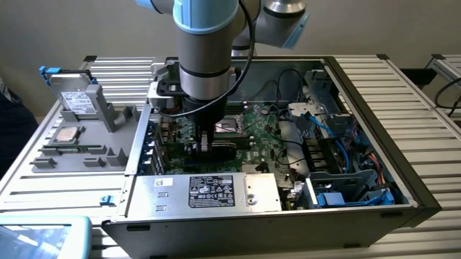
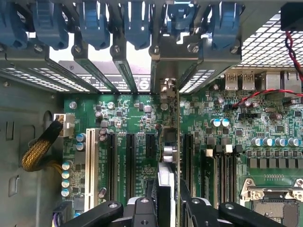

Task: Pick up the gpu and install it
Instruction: 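Insert the gpu into the slot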

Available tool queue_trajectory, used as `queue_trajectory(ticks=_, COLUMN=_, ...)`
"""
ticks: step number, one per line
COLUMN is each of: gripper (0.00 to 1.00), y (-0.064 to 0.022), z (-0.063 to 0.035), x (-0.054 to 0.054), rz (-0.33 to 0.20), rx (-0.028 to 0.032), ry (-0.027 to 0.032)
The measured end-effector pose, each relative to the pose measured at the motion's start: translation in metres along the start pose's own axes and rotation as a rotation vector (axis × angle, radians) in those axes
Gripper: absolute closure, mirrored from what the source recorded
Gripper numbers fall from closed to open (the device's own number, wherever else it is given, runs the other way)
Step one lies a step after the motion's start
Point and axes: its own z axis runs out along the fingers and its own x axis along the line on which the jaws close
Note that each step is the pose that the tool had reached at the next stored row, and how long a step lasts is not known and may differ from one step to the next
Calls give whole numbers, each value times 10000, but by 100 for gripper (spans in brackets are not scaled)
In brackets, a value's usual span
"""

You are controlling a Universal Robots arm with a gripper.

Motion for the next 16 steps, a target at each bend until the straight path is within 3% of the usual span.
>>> queue_trajectory(ticks=16, gripper=72, y=17, z=17, x=0, rz=1, rx=11, ry=-1)
